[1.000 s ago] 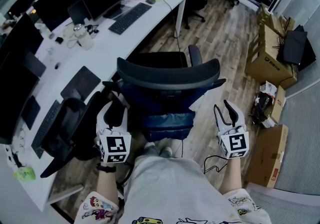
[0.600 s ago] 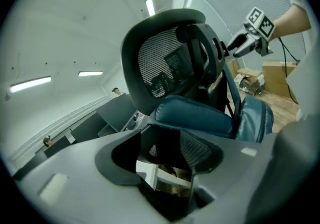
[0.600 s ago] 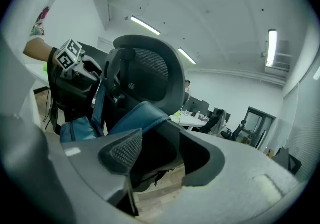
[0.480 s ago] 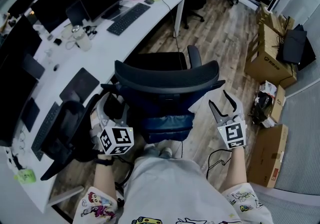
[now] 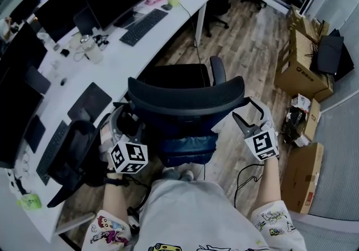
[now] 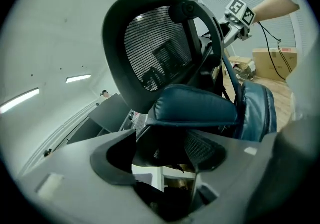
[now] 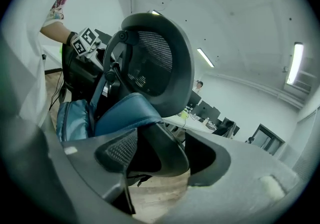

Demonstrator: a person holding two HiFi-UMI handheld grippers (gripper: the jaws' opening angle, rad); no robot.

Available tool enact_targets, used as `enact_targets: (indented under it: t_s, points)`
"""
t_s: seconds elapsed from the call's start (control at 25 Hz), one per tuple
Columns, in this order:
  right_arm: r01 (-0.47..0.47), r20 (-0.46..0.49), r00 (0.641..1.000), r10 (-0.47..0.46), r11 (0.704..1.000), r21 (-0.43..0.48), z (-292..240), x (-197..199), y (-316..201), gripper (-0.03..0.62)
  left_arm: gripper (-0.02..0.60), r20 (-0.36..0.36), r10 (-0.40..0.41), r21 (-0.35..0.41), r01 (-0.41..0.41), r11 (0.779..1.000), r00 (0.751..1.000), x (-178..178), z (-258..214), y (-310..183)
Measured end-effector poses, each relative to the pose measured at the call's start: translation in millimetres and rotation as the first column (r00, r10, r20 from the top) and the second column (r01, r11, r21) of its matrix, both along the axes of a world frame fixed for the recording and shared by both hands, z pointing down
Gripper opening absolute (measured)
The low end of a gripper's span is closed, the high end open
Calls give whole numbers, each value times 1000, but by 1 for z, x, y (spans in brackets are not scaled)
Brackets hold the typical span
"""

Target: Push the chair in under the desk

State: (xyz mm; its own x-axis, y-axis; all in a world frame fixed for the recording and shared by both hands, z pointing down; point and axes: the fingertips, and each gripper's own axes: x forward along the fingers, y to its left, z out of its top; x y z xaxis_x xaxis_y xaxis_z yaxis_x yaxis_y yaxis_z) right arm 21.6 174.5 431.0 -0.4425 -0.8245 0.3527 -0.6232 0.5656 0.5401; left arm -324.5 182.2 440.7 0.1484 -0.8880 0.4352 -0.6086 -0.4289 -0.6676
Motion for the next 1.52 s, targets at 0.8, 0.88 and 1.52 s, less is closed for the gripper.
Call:
enact_targets:
  t_s: [0.8,0.88,1.52]
  points:
    - [48,-38,998,-48,999,-6,6,5,-32,262,249,99,10,51,-15,999,995,7,-1,-24]
    - [54,-36,998,-54,999,-9,6,6,-38,262,247,103,3,48,-8,999,995,9,-1,-29]
    - [74,-36,997,-74,997,-6,5,14,-111,264,238,97,-30,56,25,998,995,16,-1,-89]
